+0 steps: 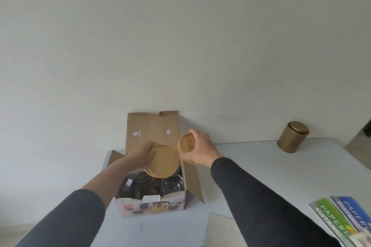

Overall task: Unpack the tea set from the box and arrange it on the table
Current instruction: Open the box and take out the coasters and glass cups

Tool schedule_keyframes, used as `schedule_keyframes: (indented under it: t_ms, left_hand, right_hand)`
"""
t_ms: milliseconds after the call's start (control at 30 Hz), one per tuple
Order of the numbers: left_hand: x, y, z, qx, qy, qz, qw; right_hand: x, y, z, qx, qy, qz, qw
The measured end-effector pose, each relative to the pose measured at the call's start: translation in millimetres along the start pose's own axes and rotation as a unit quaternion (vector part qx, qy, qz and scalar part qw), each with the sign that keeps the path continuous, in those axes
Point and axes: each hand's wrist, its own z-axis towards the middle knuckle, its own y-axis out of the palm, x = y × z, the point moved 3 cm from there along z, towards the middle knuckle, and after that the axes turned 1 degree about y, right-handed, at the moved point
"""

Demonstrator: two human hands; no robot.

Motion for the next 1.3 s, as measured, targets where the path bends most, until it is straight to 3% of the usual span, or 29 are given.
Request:
schedule_keyframes:
  t_ms: [167,367,600,867,1067,1300]
  left_hand:
    - [29.6,21.6,3.1,-0.002,0.002,-0.134,0.991]
    - [77.7,55.4,25.7,0.023,0.021,-0.125,0.992]
    - [126.2,138.3,87.9,0.040,-0.039,-0.136,0.989]
    - [164.0,260.7,161.6,0.030,-0.159,-0.181,0.970]
    - [176.7,286.4,199.0,0.058,-0.218,-0.192,0.955]
    - [192.3,286.6,229.9,0.109,-0.225,-0.197,0.948]
  right_hand:
    - [32.6,-18.5,-22.7,0.029,0.039,-0.023,0.999]
    - [83.6,-53.8,-26.7,0.051,0.085,-0.047,0.994]
    - [181.8,-83.1,0.1,0.019,0.124,-0.054,0.991]
    - [323.3,-101.6,63.3,-0.047,0.162,-0.063,0.984]
    - [366.0,-102.6,114.5,-0.063,0.138,-0.092,0.984]
    - [370.7,-98.6,161.9,-0.035,0.079,-0.125,0.988]
